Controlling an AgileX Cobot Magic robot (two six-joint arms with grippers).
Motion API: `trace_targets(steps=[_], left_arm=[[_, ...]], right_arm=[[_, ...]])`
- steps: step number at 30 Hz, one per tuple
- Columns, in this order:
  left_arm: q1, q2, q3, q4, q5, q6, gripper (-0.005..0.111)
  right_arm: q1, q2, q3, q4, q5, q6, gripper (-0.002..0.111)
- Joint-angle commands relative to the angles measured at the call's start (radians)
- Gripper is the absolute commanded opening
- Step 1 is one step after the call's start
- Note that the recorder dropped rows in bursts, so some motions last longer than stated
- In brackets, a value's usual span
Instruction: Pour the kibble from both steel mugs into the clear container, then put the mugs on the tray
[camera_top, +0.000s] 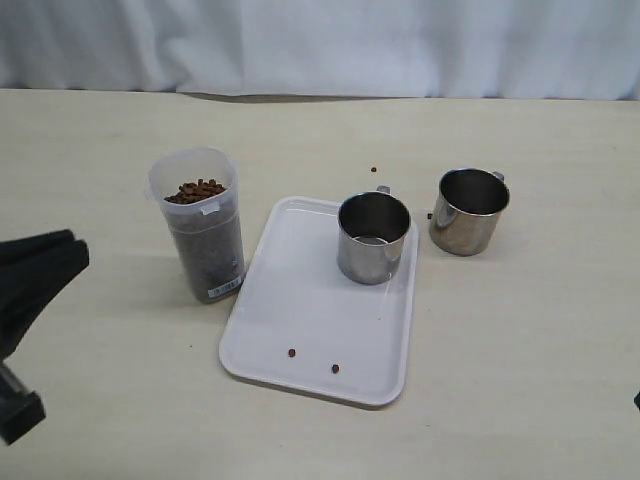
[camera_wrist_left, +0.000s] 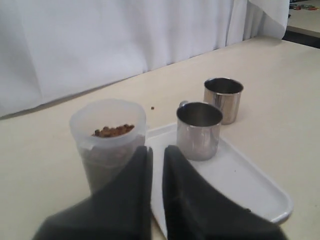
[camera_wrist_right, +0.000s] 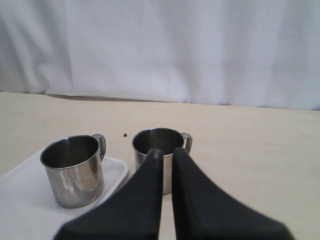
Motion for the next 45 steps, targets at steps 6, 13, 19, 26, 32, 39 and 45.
trace_targets(steps=[6, 13, 19, 26, 32, 39, 45], left_arm=[[0.004, -0.155, 0.086, -0.022, 0.099, -0.016, 0.0], [0.004, -0.155, 0.086, -0.035, 0.117, -0.064, 0.0], [0.004, -0.155, 0.086, -0.035, 0.117, -0.064, 0.0], [0.004, -0.169, 0.086, -0.035, 0.118, -0.059, 0.0], [0.268, -0.432, 0.086, -0.035, 0.144, -0.058, 0.0], [0.425, -0.574, 0.086, -0.034, 0.238, -0.032, 0.0], [0.433, -0.574, 0.104, -0.026, 0.332, 0.019, 0.0]], right_arm=[[-0.005, -0.003, 0.004, -0.007, 0.001, 0.012, 0.005], [-0.005, -0.003, 0.004, -0.007, 0.001, 0.012, 0.005], [-0.005, -0.003, 0.004, -0.007, 0.001, 0.012, 0.005], [-0.005, -0.003, 0.004, -0.007, 0.001, 0.012, 0.005], [-0.005, -0.003, 0.004, -0.007, 0.003, 0.012, 0.005], [-0.005, -0.003, 0.004, -0.007, 0.003, 0.012, 0.005], [-0.005, -0.003, 0.004, -0.007, 0.003, 0.012, 0.005]])
